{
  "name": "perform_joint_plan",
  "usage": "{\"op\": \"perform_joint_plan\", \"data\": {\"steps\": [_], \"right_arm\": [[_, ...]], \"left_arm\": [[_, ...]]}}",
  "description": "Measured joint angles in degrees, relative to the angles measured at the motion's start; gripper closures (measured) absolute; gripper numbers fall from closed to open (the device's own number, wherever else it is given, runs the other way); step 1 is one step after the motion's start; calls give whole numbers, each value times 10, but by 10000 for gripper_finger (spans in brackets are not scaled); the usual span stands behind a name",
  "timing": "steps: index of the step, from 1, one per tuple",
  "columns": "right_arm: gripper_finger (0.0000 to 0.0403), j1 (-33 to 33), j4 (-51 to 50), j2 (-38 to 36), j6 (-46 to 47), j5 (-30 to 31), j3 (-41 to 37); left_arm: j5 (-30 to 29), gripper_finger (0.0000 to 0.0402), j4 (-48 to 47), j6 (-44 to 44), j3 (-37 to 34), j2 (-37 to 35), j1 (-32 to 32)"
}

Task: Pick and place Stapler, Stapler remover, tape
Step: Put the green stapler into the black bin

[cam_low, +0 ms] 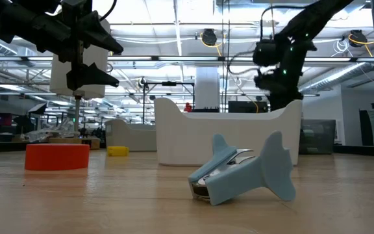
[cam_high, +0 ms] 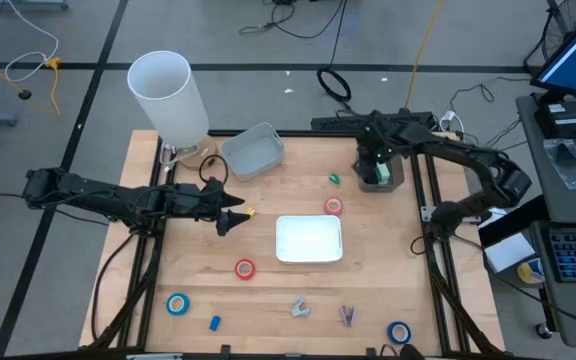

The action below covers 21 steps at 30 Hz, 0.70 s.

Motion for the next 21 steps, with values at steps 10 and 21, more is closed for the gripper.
{"op": "perform_joint_plan", "data": {"steps": [10, 21], "right_arm": [[261, 76, 124, -48, -23, -63, 0], [261, 159, 128, 8, -31, 17, 0]], "left_arm": [[0, 36, 0, 0, 0, 0, 0], [0, 36, 0, -3, 0, 0, 0]]}}
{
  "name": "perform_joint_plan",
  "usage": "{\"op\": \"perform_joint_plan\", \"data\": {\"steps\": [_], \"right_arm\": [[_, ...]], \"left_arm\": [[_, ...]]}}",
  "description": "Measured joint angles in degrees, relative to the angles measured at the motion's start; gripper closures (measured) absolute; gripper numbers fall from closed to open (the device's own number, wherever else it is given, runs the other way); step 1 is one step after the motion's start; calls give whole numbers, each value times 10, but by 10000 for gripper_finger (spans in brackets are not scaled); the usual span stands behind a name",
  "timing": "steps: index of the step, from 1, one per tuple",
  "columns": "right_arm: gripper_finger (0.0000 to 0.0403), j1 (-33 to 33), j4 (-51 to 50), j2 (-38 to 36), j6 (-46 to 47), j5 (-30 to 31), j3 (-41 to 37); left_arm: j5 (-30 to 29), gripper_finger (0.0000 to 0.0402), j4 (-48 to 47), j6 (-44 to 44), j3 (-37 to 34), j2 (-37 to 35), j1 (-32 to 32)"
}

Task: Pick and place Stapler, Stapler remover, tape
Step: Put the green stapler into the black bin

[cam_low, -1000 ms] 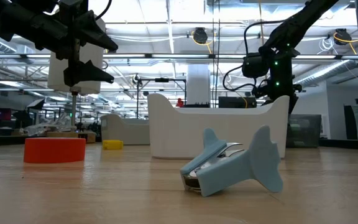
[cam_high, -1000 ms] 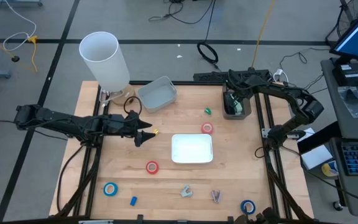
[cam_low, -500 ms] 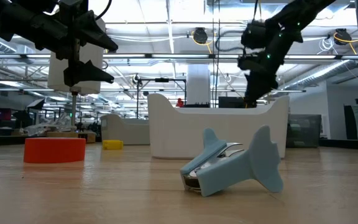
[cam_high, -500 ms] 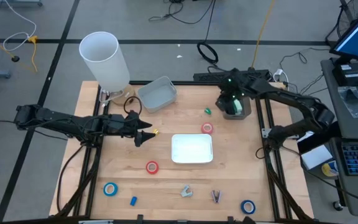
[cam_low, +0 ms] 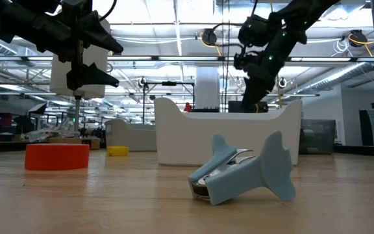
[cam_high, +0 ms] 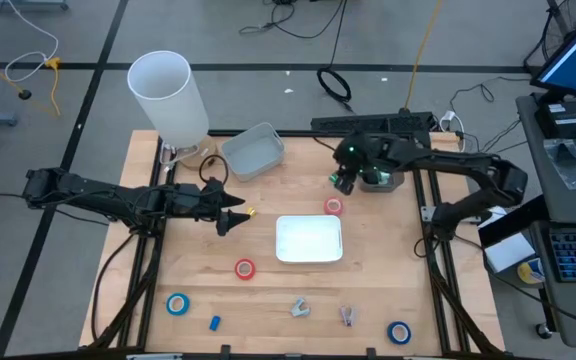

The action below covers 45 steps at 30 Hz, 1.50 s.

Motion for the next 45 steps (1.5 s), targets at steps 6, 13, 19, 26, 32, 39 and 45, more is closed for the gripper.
{"op": "perform_joint_plan", "data": {"steps": [6, 13, 19, 26, 32, 39, 45], "right_arm": [[261, 1, -37, 45, 26, -2, 14], [236, 1, -90, 107, 21, 0, 96], [211, 1, -133, 163, 12, 0, 150], [199, 0, -137, 206, 9, 0, 156], [199, -1, -143, 230, 7, 2, 156], [198, -6, -139, 251, -2, 29, 155], [200, -8, -139, 274, -6, 28, 155]], "left_arm": [[0, 36, 0, -1, 0, 0, 0], [0, 36, 0, -1, 0, 0, 0], [0, 36, 0, -1, 0, 0, 0], [0, 36, 0, -1, 0, 0, 0], [-1, 36, 0, -1, 0, 0, 0], [-1, 36, 0, -1, 0, 0, 0], [-1, 36, 0, -1, 0, 0, 0]]}}
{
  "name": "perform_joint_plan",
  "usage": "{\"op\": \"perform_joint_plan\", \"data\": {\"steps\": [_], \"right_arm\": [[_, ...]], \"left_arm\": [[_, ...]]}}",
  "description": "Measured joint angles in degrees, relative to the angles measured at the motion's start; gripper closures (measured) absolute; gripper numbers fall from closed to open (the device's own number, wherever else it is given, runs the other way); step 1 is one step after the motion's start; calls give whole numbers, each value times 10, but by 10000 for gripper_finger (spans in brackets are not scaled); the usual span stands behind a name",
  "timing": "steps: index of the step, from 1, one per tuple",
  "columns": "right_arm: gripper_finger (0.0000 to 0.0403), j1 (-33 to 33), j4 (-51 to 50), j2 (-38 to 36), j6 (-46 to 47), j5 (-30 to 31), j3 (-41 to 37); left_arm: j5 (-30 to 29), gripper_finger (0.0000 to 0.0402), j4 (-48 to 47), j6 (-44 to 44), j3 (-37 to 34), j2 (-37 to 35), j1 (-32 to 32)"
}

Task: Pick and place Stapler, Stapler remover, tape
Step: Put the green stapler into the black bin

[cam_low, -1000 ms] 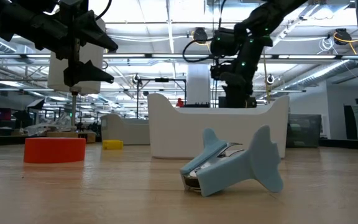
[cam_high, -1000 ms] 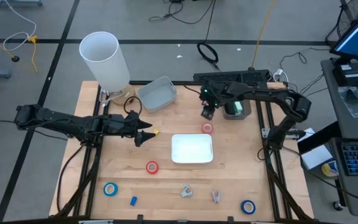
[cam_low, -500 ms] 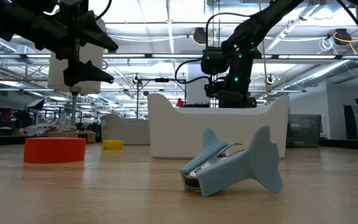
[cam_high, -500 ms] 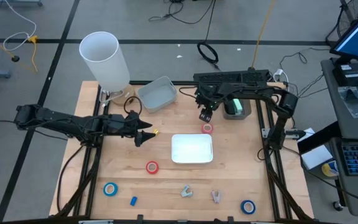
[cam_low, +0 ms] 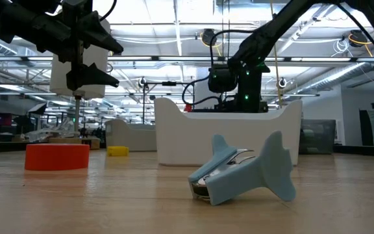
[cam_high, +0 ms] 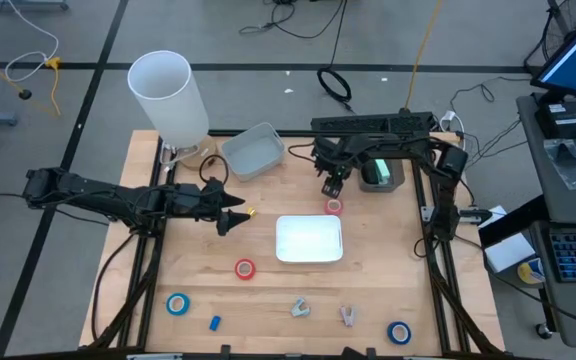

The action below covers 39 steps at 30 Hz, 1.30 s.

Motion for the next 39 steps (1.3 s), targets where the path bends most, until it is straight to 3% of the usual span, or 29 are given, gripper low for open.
{"op": "perform_joint_plan", "data": {"steps": [9, 24, 33, 39], "right_arm": [[214, 0, 5, 9, -4, -1, 1], [332, 0, 24, 3, -2, 3, 0], [332, 0, -2, -95, -4, 7, -1], [338, -1, -59, -201, -9, 120, 0]], "left_arm": [[-3, 36, 0, 0, 0, 0, 0], [-5, 36, 0, 0, 0, 0, 0], [-9, 36, 0, 0, 0, 0, 0], [-9, 36, 0, 0, 0, 0, 0]]}}
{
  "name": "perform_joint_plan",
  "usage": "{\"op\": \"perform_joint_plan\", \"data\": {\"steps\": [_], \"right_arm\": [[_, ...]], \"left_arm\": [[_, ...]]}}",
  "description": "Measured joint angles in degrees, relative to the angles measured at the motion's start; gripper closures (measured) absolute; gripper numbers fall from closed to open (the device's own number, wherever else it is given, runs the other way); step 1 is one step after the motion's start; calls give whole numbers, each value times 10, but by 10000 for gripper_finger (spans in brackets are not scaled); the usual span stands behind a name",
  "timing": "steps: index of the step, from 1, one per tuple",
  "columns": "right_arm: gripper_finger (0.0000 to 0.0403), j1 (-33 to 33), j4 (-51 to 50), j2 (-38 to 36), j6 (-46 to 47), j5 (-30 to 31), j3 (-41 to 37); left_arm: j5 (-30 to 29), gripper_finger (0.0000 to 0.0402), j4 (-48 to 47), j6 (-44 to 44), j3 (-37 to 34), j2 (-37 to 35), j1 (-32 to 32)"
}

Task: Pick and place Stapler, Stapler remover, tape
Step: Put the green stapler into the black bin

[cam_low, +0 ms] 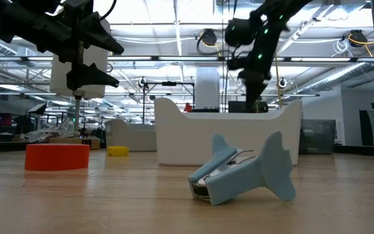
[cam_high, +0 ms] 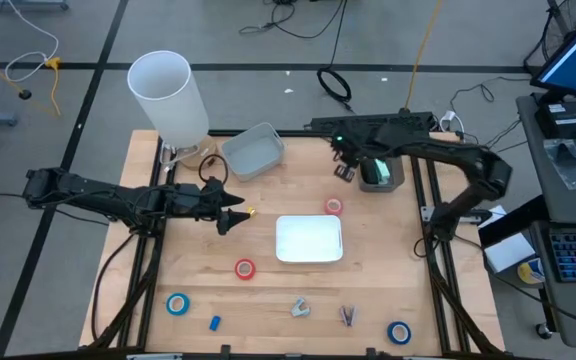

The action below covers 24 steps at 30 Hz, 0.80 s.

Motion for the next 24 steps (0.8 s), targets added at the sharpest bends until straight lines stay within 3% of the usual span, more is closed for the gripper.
{"op": "perform_joint_plan", "data": {"steps": [4, 12, 24], "right_arm": [[336, -20, -49, -53, 22, 47, 0], [336, -103, -124, -89, 116, 45, -33], [331, -169, -82, -90, 135, 12, -152]], "left_arm": [[0, 36, 0, 0, 0, 0, 0], [0, 36, 15, 0, 0, 0, 0], [1, 36, 26, 0, 0, 0, 0]]}}
